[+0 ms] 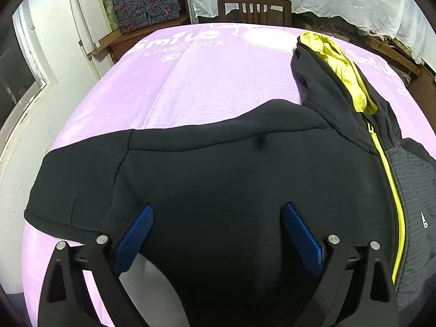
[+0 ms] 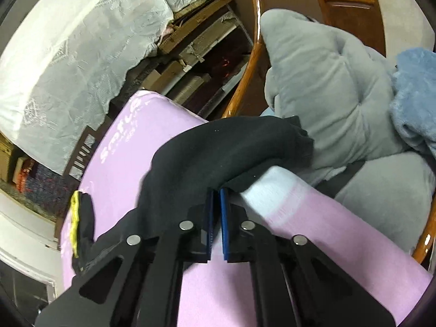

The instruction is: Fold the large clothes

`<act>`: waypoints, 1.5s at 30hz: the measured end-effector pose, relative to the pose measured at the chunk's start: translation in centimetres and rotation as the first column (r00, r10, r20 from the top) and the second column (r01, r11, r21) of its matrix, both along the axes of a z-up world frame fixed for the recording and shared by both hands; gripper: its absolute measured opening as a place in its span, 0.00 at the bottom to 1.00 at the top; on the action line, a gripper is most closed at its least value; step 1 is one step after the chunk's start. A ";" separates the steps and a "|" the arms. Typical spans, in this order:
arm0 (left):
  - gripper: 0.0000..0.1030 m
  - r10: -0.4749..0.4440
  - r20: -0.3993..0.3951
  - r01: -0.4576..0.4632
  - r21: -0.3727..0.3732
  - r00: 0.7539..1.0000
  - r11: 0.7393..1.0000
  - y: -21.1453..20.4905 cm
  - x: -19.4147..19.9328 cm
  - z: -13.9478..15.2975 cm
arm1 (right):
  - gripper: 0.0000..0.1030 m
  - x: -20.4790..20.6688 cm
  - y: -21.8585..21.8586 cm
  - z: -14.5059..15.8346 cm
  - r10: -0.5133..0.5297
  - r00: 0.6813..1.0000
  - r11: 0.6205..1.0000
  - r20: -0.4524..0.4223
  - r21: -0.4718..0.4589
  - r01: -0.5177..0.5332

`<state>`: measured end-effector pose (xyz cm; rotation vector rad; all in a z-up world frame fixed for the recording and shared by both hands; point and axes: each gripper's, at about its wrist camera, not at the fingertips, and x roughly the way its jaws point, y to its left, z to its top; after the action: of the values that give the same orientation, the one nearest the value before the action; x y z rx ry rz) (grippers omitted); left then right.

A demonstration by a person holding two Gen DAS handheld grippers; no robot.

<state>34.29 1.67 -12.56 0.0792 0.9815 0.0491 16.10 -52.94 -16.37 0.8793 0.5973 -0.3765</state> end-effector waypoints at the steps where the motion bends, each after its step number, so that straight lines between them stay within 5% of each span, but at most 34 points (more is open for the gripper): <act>1: 0.93 0.000 0.002 0.000 0.005 1.000 1.000 -0.1 0.0 0.0 | 0.04 -1.1 0.1 0.2 0.008 1.000 1.000 0.009 0.006 -0.009; 5: 0.94 0.001 0.006 -0.001 0.017 1.000 1.000 -0.2 -0.2 0.0 | 0.04 -2.5 0.6 -0.1 0.057 0.998 0.998 -0.035 -0.005 -0.058; 8: 0.94 0.001 0.010 -0.002 0.023 1.000 1.000 -0.2 -0.3 0.0 | 0.14 -3.1 0.2 0.1 0.073 0.997 0.995 0.017 0.065 -0.074; 10: 0.94 0.003 0.013 -0.003 0.022 1.000 1.000 -0.1 -0.5 0.0 | 0.41 -3.2 1.0 0.3 0.111 0.992 0.987 0.054 0.106 -0.117; 11: 0.94 0.003 0.014 -0.004 0.024 1.000 1.000 -0.1 -0.5 0.0 | 0.43 -3.3 1.5 0.2 0.120 0.991 0.986 0.054 0.107 -0.125; 15: 0.94 0.005 0.018 -0.005 0.034 1.000 0.999 -0.3 -0.5 0.0 | 0.43 -2.4 3.3 -1.2 0.138 0.990 0.975 0.035 0.169 -0.142; 21: 0.94 0.007 0.012 -0.007 0.023 1.000 1.000 -0.3 -0.5 0.0 | 0.40 -1.5 1.9 -1.8 -0.018 0.996 0.977 0.083 0.213 0.000; 27: 0.94 0.003 0.007 -0.003 0.023 1.000 1.000 -0.3 -0.5 0.0 | 0.16 -2.4 -0.6 -2.3 -0.116 0.985 0.960 0.126 0.270 0.079; 31: 0.94 -0.005 0.001 0.005 0.021 1.000 1.000 -0.3 -0.6 0.0 | 0.15 -3.3 -1.9 -1.4 -0.150 0.976 0.967 0.158 0.228 0.112; 34: 0.94 -0.018 -0.005 0.018 0.020 1.000 1.000 -0.4 -0.7 0.2 | 0.05 -2.7 -1.5 0.1 -0.121 0.980 0.983 0.155 0.156 0.097; 39: 0.94 -0.031 -0.001 0.031 -0.010 1.000 0.999 -0.1 -0.9 0.9 | 0.04 -1.2 2.4 5.4 -0.030 0.983 0.998 0.182 -0.056 0.041; 45: 0.94 -0.029 0.032 0.031 -0.055 0.999 0.998 0.6 -1.7 2.5 | 0.04 1.3 10.3 10.8 0.154 0.969 0.965 0.193 -0.240 -0.105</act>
<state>32.57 2.28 -10.09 0.0416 0.9493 -0.0046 17.39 -42.59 -5.56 0.6448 0.4043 -0.2238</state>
